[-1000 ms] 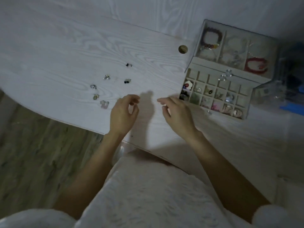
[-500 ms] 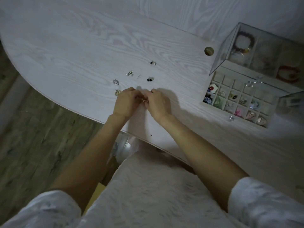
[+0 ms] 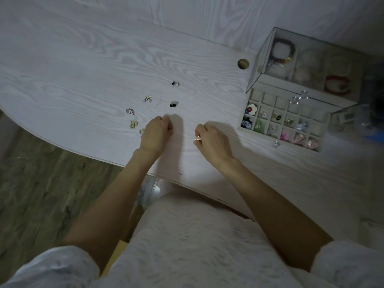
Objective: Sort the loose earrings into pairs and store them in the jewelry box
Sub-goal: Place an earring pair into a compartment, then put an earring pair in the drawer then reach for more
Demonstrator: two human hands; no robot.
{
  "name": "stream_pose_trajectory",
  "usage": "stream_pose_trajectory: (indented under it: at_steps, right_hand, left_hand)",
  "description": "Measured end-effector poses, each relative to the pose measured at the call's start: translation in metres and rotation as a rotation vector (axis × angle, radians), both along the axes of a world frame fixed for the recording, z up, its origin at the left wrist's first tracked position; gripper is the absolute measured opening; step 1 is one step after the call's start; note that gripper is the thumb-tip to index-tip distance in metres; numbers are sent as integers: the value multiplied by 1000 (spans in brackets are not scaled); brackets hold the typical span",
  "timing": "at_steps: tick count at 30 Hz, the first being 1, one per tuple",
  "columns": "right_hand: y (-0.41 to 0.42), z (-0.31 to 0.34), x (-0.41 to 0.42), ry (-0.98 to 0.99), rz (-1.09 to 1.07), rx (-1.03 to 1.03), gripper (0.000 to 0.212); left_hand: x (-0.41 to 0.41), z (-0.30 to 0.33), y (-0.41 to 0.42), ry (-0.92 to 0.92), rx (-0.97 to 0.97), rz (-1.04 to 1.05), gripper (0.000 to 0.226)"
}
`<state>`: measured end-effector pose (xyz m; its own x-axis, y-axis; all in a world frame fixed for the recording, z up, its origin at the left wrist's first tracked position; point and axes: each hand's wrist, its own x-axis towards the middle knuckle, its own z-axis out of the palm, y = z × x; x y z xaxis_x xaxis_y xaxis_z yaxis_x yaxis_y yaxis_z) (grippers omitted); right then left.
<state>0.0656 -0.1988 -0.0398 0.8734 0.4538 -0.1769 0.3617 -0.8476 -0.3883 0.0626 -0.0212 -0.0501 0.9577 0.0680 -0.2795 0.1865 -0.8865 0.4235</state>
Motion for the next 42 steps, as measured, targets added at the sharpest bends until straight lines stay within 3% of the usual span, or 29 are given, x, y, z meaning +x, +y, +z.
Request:
stream_pose_trajectory:
  at_steps: [6, 10, 17, 23, 28, 32, 36, 39, 42]
  right_hand:
    - [-17, -2, -6, 14, -22, 82, 12]
    - [-13, -5, -6, 30, -8, 132, 11]
    - [-14, -7, -5, 31, -8, 168, 12]
    - [-14, -11, -7, 17, -20, 212, 12]
    - [-31, -3, -9, -16, -25, 376, 11]
    - [-72, 9, -12, -85, -181, 505, 13]
    - [-152, 17, -14, -132, -615, 550, 13]
    - [-208, 14, -6, -246, -819, 486, 7]
    - [-243, 10, 8, -258, -869, 336, 6]
  left_hand:
    - [-10, 1, -6, -119, -144, 15, 20]
    - [-20, -2, -4, -175, -94, 78, 25]
    - [-7, 4, -11, -62, -58, 109, 10]
    - [-3, 8, -11, 50, -27, 69, 19]
    - [-14, 13, -34, -130, -177, 33, 16]
    - [-12, 28, -85, -207, -395, -16, 15]
    - [6, 41, -148, -164, -578, -85, 21]
    - [24, 41, -190, -123, -603, -156, 23]
    - [44, 37, -231, -108, -583, -242, 20]
